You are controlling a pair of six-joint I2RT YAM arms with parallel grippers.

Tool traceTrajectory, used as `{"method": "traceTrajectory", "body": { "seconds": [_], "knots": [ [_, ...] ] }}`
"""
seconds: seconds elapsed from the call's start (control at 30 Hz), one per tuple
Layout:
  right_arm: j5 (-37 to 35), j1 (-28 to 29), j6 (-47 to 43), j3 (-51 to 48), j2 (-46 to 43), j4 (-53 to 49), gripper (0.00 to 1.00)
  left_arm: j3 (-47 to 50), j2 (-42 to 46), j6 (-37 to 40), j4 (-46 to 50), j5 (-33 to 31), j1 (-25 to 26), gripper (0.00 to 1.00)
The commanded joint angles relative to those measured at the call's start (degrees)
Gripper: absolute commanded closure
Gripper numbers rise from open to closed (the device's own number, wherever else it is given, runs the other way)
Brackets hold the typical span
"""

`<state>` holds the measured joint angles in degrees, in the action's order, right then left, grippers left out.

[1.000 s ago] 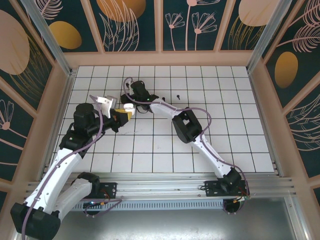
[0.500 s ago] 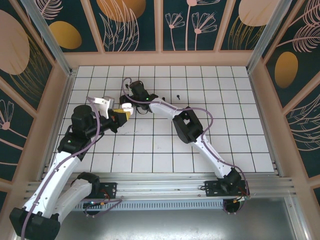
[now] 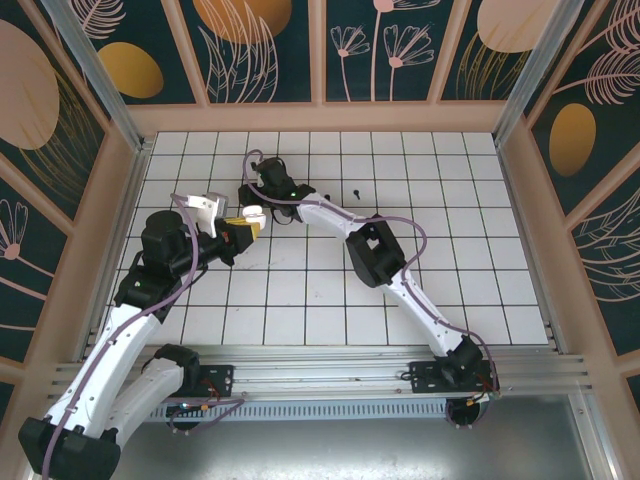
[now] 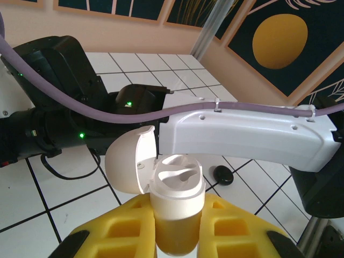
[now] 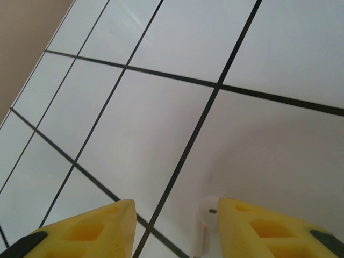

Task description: Insert wireless bluetooth earbuds into charging case

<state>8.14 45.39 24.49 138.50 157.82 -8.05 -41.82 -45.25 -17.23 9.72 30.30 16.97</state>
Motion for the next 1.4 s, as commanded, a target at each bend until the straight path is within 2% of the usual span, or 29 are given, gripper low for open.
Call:
{"method": "traceTrajectory", "body": {
  "seconds": [0.0,0.27,0.57,0.97,1.37],
  "knots": [
    [-2.66,0.66,-0.42,3.25,3.29,2.35,0.55,-0.10,0.70,-0.56,-0.14,-0.53,-0.36,0.87],
    [-0.78,0.92,-1.90,5.47,6.39,8.54,0.56,-0.12,0.47,-0.38,-0.06,-0.41,-0.30,0.87],
    [5.32,1.96,-5.79,3.87,5.23,3.36,0.78,-0.10,0.67,-0.08,0.48,-0.95,-0.32,0.87],
    [5.75,4.18,-10.05,-11.14,-5.20,-4.45,0.82,-0.06,1.77,-0.68,0.85,-1.42,-0.29,0.87],
    [5.06,5.15,-1.69,-43.17,-23.79,2.83,0.84,0.47,1.52,-1.70,-0.20,-1.13,-0.28,0.86]
  ]
}}
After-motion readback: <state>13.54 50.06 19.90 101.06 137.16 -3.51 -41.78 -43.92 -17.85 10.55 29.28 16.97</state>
